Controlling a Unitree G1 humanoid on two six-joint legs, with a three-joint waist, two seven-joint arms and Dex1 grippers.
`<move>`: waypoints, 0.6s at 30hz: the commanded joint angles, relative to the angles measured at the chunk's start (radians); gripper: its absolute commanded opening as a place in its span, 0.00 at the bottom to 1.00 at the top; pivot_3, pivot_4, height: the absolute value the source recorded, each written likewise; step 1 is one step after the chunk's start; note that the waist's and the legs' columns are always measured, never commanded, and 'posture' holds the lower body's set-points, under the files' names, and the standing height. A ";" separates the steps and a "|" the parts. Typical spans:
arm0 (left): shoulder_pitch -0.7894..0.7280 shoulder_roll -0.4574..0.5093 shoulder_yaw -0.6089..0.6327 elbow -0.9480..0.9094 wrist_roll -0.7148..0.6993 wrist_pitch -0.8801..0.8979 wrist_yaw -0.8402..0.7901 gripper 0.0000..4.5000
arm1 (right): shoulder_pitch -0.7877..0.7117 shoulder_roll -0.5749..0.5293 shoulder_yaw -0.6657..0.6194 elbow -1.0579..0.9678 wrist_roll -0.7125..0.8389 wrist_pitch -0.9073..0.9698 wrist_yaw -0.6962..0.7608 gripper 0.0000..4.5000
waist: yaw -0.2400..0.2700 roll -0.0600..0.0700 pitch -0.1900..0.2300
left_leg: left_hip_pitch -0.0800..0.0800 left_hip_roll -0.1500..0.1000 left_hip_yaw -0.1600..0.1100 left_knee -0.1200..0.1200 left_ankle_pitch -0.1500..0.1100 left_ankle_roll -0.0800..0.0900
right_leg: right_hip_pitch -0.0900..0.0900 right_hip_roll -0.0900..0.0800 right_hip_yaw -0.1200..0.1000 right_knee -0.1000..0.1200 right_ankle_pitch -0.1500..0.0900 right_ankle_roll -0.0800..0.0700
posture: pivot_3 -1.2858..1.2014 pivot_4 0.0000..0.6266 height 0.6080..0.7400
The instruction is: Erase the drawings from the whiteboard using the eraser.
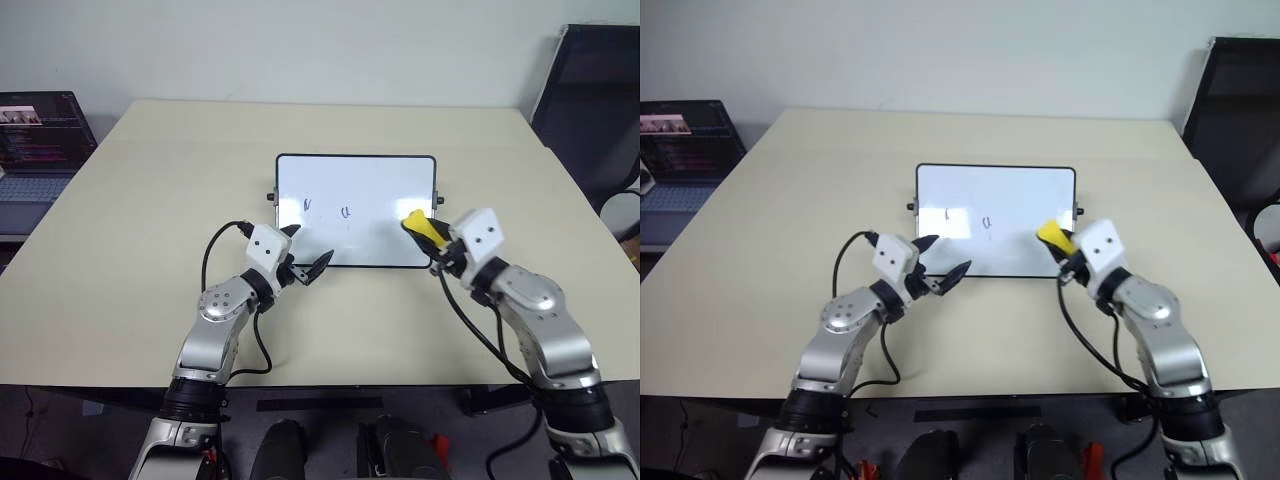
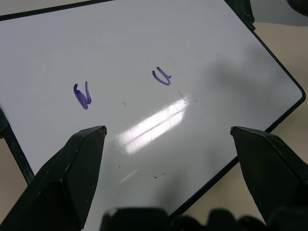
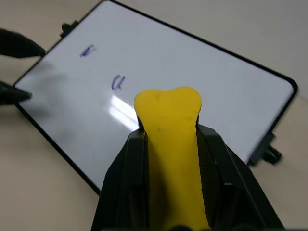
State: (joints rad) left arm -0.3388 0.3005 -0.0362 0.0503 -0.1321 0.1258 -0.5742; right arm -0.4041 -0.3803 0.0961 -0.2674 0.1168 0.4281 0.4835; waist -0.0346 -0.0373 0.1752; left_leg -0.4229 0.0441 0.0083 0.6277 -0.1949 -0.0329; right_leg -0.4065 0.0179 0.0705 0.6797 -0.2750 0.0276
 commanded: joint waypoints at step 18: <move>-0.070 -0.018 -0.005 0.038 0.025 -0.028 0.057 1.00 | -0.514 0.170 0.135 0.690 -0.214 -0.123 -0.103 0.21 | 0.002 0.000 0.000 | -0.002 0.000 -0.001 0.000 0.000 0.000 | -0.001 -0.001 -0.001 0.000 0.003 -0.005 | 0.52 0.24 1.00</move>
State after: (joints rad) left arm -0.3885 0.2863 -0.0381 0.1162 -0.1065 0.1180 -0.5182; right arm -0.8725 -0.2110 0.2558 0.4034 -0.0848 0.3472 0.4002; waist -0.0328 -0.0373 0.1752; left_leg -0.4252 0.0445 0.0076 0.6276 -0.1949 -0.0329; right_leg -0.4080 0.0164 0.0692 0.6797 -0.2720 0.0227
